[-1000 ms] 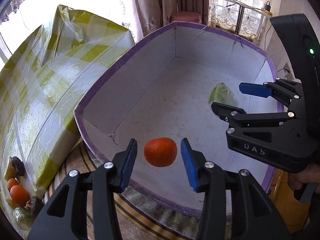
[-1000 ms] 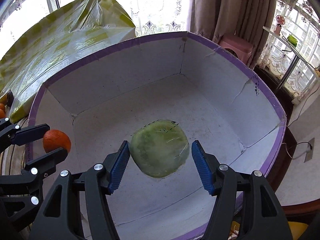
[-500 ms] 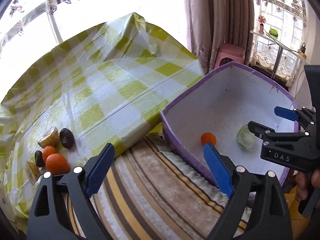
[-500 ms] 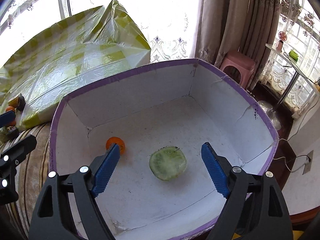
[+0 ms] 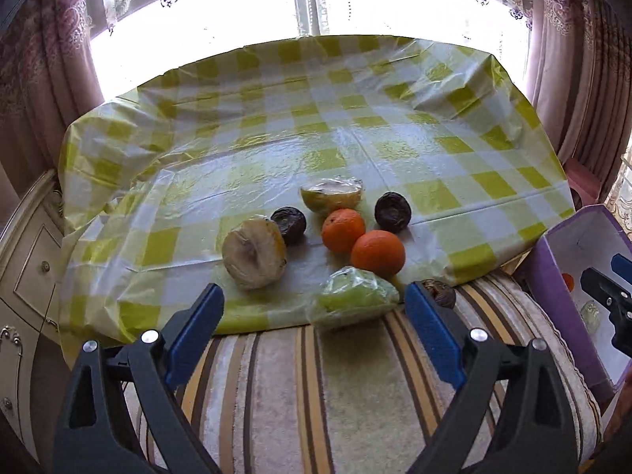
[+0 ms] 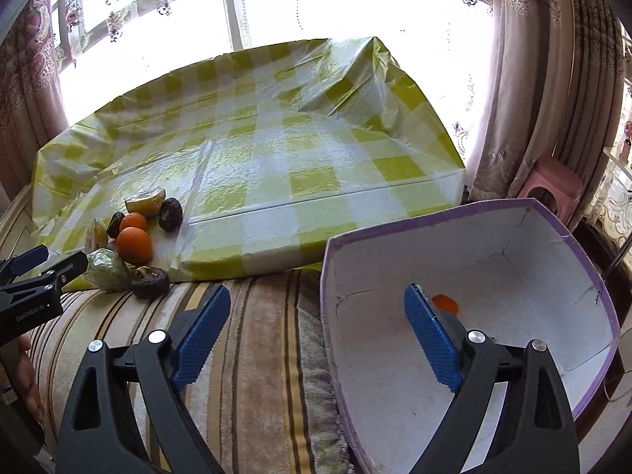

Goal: Organize fruits
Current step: 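Move both open tools back toward the fruit on the table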

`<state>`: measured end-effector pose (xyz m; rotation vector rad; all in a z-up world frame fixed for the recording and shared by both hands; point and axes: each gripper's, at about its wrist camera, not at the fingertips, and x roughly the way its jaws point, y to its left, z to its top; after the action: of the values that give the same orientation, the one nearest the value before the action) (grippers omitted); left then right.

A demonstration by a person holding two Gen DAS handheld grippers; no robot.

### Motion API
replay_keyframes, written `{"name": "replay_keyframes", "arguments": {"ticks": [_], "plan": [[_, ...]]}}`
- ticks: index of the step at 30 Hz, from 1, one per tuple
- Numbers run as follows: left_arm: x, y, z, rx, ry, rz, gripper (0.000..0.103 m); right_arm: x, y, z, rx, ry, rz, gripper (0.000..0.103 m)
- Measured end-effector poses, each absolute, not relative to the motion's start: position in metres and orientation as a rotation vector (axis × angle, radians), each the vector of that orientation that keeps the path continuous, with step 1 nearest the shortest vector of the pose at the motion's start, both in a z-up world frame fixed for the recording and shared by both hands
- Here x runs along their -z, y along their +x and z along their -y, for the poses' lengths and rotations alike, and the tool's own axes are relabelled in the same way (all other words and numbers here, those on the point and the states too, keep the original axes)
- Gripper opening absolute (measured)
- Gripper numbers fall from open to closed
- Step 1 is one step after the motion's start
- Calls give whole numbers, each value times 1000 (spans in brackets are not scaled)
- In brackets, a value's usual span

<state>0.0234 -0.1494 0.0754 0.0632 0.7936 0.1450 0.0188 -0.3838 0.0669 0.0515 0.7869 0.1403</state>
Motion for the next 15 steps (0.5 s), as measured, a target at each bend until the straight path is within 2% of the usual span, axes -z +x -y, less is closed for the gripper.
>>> {"name": "replay_keyframes", "arguments": {"ticks": [15], "plan": [[-56,10,71,-271,-28,-842,93,-55,24,298,-288,0,-835,87]]}}
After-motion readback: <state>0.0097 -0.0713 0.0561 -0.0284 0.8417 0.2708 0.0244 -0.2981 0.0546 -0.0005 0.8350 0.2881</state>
